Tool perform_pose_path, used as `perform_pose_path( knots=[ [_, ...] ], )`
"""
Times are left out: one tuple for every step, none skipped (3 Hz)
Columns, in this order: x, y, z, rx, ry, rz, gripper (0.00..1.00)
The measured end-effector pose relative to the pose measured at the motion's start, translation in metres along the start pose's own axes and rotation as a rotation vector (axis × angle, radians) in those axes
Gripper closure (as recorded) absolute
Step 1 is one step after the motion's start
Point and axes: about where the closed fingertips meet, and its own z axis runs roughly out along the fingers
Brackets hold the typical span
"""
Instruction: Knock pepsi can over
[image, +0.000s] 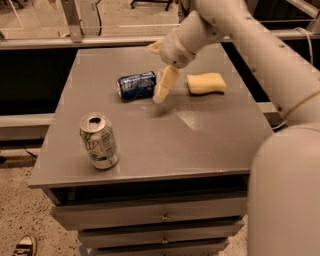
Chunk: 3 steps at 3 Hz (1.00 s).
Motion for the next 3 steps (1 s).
perform_pose_path(
  knots=[
    [0.015, 0.0, -0.044, 0.151, -0.123, 0.112, 0.0],
    [0.042, 0.01, -0.108, 0.381, -0.261, 0.238, 0.0],
    [0.057, 0.004, -0.124, 0.435, -0.244, 0.252, 0.0]
  ],
)
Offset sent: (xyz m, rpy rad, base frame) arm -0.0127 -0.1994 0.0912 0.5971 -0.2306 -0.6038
